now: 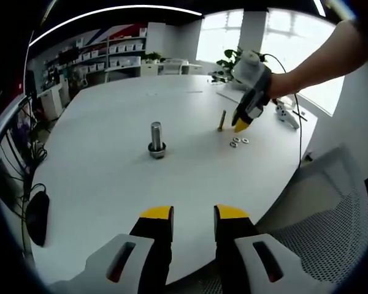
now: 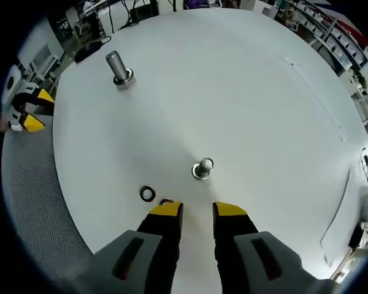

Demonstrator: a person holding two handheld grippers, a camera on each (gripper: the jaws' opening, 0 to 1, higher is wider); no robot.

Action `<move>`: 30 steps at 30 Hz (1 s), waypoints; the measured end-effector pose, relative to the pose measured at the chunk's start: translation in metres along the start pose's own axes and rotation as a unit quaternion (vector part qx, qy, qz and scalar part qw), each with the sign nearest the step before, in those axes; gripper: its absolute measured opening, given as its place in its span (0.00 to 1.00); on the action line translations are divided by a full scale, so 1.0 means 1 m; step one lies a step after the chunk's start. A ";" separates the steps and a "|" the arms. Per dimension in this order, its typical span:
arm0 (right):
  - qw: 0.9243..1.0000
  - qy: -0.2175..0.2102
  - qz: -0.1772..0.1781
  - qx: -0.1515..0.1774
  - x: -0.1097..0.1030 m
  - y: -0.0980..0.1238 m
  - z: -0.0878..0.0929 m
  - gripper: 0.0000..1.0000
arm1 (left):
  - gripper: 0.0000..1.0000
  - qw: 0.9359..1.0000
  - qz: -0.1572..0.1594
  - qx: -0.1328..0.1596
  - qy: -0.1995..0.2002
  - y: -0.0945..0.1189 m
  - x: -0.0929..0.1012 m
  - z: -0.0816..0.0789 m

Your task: Place the washer onto the threaded stud by aligning its center hole with the stud, sliding it down to the base, and recovering from edge contact or off-axis alignment until the washer reaches the visible bottom stop.

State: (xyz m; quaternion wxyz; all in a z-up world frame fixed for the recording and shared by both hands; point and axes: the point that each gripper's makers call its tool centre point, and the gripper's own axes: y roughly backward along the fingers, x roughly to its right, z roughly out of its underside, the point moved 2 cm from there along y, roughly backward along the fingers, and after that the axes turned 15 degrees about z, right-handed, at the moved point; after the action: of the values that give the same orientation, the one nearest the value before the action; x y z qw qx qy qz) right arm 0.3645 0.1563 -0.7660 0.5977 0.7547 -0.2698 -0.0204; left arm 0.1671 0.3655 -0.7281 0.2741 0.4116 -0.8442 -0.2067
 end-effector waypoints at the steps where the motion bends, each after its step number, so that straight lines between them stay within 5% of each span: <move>1: 1.000 0.010 0.009 0.006 0.003 0.000 0.000 0.22 | 0.24 1.000 0.000 -0.001 0.000 0.000 0.000 0.000; 30: 0.999 0.039 -0.038 -0.001 -0.033 0.005 0.033 0.22 | 0.24 1.000 0.000 -0.001 0.000 0.000 0.000 0.000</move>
State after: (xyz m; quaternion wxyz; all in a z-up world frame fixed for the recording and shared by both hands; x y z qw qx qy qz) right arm 0.3225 0.1410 -0.7805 0.6076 0.7637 -0.2177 -0.0140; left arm 0.1669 0.3655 -0.7284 0.2745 0.4112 -0.8441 -0.2074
